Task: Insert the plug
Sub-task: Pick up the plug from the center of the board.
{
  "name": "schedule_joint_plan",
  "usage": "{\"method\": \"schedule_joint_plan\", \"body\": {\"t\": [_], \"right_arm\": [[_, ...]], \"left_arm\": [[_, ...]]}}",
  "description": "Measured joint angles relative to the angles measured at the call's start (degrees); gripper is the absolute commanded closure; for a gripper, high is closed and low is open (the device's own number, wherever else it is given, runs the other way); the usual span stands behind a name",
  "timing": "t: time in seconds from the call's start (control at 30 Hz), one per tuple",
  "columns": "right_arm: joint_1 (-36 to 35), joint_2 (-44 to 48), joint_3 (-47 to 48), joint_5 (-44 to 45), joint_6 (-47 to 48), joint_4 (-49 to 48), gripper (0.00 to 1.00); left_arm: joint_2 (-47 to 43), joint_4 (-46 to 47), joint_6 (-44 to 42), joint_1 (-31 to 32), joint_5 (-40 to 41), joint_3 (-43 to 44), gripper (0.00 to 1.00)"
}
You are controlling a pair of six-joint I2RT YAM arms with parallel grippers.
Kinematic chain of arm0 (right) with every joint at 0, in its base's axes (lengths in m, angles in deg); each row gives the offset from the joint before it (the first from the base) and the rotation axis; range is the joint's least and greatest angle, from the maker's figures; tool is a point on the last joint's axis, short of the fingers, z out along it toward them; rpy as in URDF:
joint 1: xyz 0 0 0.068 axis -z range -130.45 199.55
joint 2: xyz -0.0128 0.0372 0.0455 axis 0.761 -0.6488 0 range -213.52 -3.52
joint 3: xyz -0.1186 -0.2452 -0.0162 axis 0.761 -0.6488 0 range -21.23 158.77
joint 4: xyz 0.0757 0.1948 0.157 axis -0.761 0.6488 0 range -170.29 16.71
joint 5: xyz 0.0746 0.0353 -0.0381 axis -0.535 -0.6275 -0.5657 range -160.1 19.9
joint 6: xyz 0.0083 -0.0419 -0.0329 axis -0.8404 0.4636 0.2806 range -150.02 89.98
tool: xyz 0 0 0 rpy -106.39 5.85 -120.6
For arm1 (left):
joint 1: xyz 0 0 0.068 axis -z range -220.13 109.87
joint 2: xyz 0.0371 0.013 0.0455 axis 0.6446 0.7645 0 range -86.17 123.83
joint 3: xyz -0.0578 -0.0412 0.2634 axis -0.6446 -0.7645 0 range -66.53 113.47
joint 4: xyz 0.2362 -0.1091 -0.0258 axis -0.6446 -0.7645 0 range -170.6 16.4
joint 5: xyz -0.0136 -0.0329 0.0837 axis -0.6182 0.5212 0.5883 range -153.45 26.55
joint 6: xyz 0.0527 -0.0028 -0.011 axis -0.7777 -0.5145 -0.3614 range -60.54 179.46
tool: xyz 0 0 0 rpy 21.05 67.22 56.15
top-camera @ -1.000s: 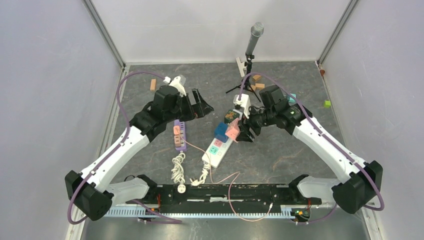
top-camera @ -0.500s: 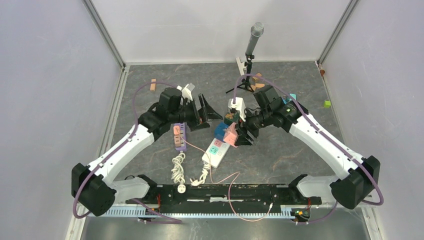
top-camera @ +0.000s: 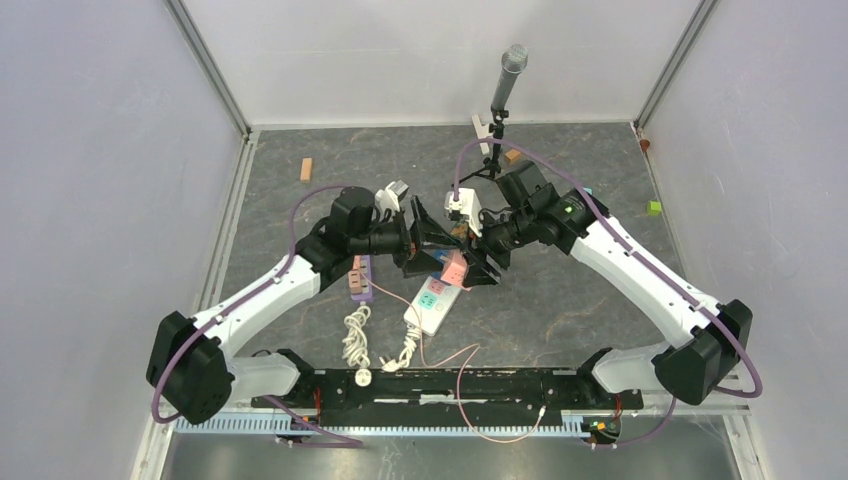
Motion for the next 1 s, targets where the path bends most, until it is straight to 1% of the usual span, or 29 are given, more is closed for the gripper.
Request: {"method": "schedule_joint_plan", "body": {"t": [0.17, 0.27, 0.37, 0.43, 0.47, 0.57, 0.63, 0.67, 0.83, 0.87, 1.0], "right_arm": [[-0.3, -0.4, 0.7, 0.1, 0.0, 0.3, 1.0], [-0.4, -0.8, 1.5, 0.3, 0.0, 0.5, 1.0], [-0.6, -1.3, 2.5, 0.3, -0.2, 0.5, 1.0], [-0.7, -1.4, 2.9, 0.3, -0.3, 0.5, 0.99], [-0.8, -1.5, 3.0, 0.5, -0.4, 0.5, 0.96], [-0.9, -1.7, 3.0, 1.9, -0.6, 1.4, 0.77], [-0.9, -1.6, 3.0, 2.8, -1.0, 1.4, 0.58], [-1.0, -1.6, 3.0, 3.2, -1.3, 1.3, 0.47], [-1.2, -0.3, 2.7, 7.3, -3.8, -1.0, 0.05], [-1.2, 0.4, 2.4, 8.7, -4.7, -2.4, 0.02], [-1.1, 4.0, 0.3, 13.9, -7.6, -8.0, 0.02]], "left_arm": [[0.5, 5.7, 4.5, 0.2, -2.1, -2.1, 0.01], [1.2, 6.5, 5.6, 0.7, -2.9, -2.1, 0.06], [2.0, 6.6, 6.1, 1.1, -3.8, -2.1, 0.17], [2.9, 6.8, 6.5, 1.5, -4.3, -2.1, 0.31], [3.3, 6.8, 6.8, 1.7, -4.5, -2.1, 0.42], [4.0, 7.4, 7.1, 1.9, -5.0, -1.9, 0.69], [4.3, 7.4, 7.0, 2.0, -5.0, -1.6, 0.81], [4.5, 7.4, 6.8, 2.0, -4.9, -1.5, 0.82], [4.5, 7.2, 5.6, 1.9, -2.7, -0.3, 0.9], [4.5, 7.2, 5.4, 1.9, -2.2, 0.1, 0.91], [3.5, 7.5, 4.2, 1.8, 0.7, 0.7, 0.97]]}}
